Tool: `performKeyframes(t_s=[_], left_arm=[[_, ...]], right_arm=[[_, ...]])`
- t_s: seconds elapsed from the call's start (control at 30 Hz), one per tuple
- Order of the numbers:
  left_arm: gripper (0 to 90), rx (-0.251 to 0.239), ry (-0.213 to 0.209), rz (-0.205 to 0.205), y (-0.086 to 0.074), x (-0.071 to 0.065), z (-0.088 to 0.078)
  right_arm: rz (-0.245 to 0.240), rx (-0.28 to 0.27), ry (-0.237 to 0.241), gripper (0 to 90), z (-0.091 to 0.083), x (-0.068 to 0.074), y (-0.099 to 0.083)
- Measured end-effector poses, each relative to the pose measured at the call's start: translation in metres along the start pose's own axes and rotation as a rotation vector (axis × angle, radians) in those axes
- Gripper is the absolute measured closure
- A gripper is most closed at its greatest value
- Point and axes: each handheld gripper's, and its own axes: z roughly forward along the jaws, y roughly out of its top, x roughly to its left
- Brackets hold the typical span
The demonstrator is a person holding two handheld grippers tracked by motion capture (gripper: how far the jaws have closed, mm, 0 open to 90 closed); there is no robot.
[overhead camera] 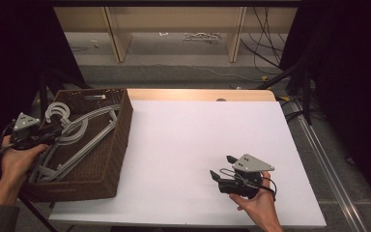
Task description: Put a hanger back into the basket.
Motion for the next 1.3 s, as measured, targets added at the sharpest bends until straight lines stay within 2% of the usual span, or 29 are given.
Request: performKeyframes(t_s=[0.13, 0.27, 0.43, 0.6, 0.8, 1.0, 1.07, 1.17, 1.2, 1.3], left_arm=[[59.1, -0.039, -0.012, 0.010, 0.008, -0.009, -0.009], [50.4, -0.083, -0.046, 0.020, 0.016, -0.025, -0.018], [39.5, -0.127, -0.095, -0.017, 0.026, -0.046, -0.029], [34.2, -0.152, -0.141, -0.039, 0.033, -0.062, -0.037], [30.7, -0.219, -0.199, -0.015, 0.036, -0.086, -0.048], [29.2, -0.267, -0.281, 0.014, 0.039, -0.117, -0.054], [28.4, -0.281, -0.308, 0.011, 0.039, -0.127, -0.055], [26.7, -0.282, -0.345, 0.023, 0.039, -0.140, -0.054], [26.1, -0.286, -0.354, 0.025, 0.039, -0.144, -0.053], [23.4, -0.285, -0.373, 0.029, 0.038, -0.154, -0.052]], right_arm=[[-0.002, 0.000, 0.002, 26.6, 0.000, 0.001, 0.000], [0.001, -0.004, -0.003, 26.5, 0.000, 0.000, 0.000], [0.000, -0.014, -0.005, 26.5, -0.001, 0.001, 0.001], [0.001, -0.021, -0.009, 26.6, -0.001, 0.001, 0.001], [0.003, -0.027, -0.012, 26.5, -0.002, 0.001, 0.002], [0.005, -0.039, -0.019, 26.6, -0.003, 0.002, 0.002], [0.006, -0.042, -0.015, 26.6, -0.003, 0.002, 0.002], [0.007, -0.058, -0.019, 26.6, -0.003, 0.002, 0.003], [0.019, -0.039, -0.010, 26.6, -0.004, 0.003, 0.003], [0.020, -0.048, -0.012, 26.6, -0.004, 0.003, 0.003]])
